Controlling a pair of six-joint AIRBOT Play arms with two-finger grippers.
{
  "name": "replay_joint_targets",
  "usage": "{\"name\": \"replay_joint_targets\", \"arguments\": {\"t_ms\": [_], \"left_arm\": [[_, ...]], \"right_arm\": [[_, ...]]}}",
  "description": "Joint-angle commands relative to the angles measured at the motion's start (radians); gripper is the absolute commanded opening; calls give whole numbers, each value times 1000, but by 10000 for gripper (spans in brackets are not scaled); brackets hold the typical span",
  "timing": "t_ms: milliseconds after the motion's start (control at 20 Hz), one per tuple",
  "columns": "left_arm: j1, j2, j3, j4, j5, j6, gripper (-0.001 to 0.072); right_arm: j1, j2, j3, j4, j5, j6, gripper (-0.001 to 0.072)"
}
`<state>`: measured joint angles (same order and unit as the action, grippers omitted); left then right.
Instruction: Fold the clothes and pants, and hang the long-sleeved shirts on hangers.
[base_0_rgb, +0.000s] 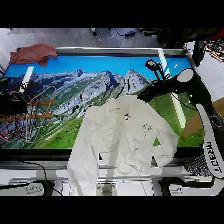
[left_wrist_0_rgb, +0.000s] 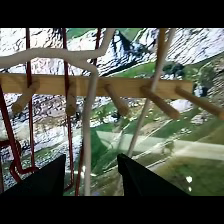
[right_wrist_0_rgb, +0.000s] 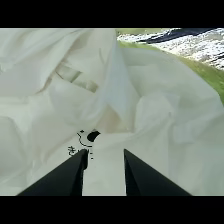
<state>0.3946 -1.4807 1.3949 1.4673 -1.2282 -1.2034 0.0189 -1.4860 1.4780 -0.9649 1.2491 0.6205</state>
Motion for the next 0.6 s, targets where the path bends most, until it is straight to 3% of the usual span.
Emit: {"name": "replay_joint_targets", "arguments": {"t_ms": [0, 200, 250, 300, 350, 400, 450, 550], "left_arm": [[-3, -46, -29, 21, 32, 8, 426], [-2, -116, -29, 21, 47, 8, 421], [-2, -127, -30, 21, 52, 7, 342], [-3, -130, -31, 21, 51, 7, 134], [-3, -126, -31, 21, 50, 7, 49], [-3, -112, -31, 21, 43, 6, 48], [-2, -90, -31, 21, 37, 6, 48], [0, -13, -31, 21, 34, 6, 47]], "right_arm": [[1, 0, 0, 1, 2, 0, 300], [1, 0, 0, 1, 20, 1, 300], [1, 0, 0, 1, 21, 1, 300], [1, 0, 0, 1, 19, 1, 300], [1, 0, 0, 1, 19, 1, 297], [1, 0, 0, 1, 19, 1, 286], [1, 0, 0, 1, 19, 1, 230], [1, 0, 0, 0, 15, 1, 212]]}}
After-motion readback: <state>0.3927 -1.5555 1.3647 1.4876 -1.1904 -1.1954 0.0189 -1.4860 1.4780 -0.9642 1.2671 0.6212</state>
